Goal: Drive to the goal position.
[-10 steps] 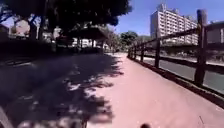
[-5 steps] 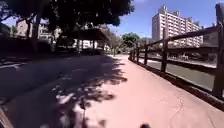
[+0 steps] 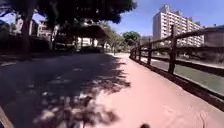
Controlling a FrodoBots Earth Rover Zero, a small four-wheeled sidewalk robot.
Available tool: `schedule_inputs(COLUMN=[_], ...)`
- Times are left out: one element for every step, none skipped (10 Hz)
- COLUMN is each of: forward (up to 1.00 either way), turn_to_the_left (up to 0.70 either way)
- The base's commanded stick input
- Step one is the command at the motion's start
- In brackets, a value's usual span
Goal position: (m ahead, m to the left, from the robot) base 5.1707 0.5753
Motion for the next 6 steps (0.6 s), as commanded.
schedule_inputs(forward=[0.85,0.85,0.85,0.85,0.85,0.85], turn_to_the_left=[0.00,0.00,0.00,0.00,0.00,0.00])
